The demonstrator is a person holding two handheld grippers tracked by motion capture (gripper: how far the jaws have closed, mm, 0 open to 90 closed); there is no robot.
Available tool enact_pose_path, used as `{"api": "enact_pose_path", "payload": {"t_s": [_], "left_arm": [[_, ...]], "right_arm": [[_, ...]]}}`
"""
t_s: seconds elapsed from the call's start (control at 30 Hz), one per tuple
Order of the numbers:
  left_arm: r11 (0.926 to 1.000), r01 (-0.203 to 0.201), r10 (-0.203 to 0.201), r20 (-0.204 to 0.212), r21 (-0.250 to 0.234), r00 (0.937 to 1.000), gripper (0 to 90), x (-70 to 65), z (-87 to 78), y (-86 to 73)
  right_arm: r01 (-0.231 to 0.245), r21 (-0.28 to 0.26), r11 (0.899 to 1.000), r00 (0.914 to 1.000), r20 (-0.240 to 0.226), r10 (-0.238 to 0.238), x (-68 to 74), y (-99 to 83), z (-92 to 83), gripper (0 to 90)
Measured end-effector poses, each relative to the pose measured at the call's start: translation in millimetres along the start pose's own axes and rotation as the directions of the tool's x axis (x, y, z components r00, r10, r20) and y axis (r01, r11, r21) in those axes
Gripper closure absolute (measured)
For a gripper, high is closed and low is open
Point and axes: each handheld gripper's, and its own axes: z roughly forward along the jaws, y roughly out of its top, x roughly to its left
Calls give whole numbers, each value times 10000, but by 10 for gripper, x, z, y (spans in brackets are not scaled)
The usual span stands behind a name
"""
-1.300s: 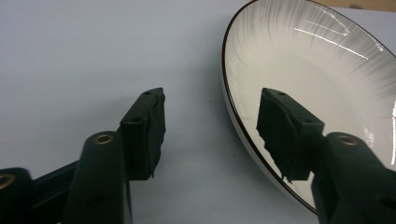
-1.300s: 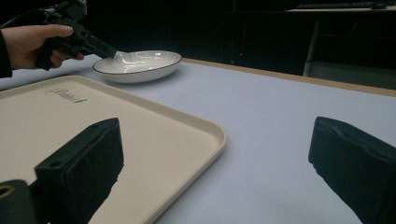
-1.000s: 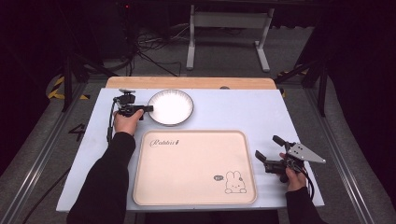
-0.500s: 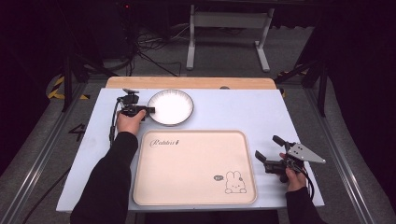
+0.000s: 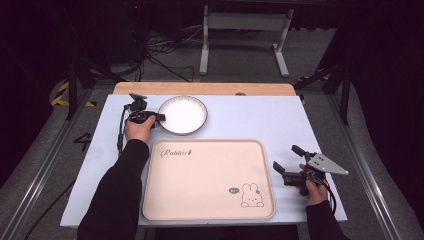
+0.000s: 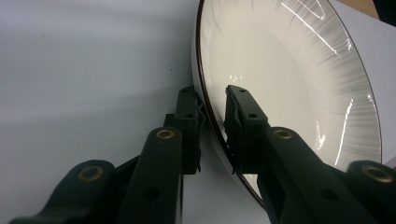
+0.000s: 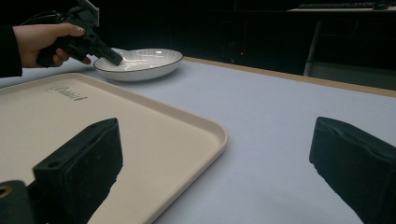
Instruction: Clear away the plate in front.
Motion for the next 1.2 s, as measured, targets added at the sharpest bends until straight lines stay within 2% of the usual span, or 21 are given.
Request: {"api": "enact_pose_path", "payload": {"t_s": [0.2,0.3,0.5,0.53,0.63,0.73,0.8,1.03,1.2], "left_arm": [[9991,413,-413,203,-1,9989,790,2,0,10],[9978,633,-627,359,-180,9974,810,-12,-9,14],[9969,628,-593,717,-483,9957,837,-86,-65,44],[9976,532,-505,611,-441,9969,834,-114,-79,57],[9964,458,-412,648,-710,9970,831,-180,-127,76],[9963,174,-134,475,-847,9988,824,-275,-169,103],[9968,-60,109,611,-801,9981,814,-331,-203,129],[9950,-590,620,352,-807,9975,809,-493,-321,168],[9924,-911,945,382,-829,9948,809,-600,-407,188]], "right_arm": [[1,14,10000,10000,-4,-1,-2,0,0,32],[-2,24,10000,10000,-14,2,-2,1,0,34],[1,25,10000,10000,-42,-1,-2,1,0,34],[11,27,10000,10000,-44,-11,-3,1,0,34],[2,21,10000,10000,-76,-2,-4,1,0,34],[4,4,10000,10000,-73,-4,-4,1,-1,34],[-1,-3,10000,10000,-76,1,-5,0,-3,34],[10,-47,10000,10000,-68,-10,-5,-2,-8,34],[-3,-42,10000,10000,-86,3,-7,-1,-7,34]]}}
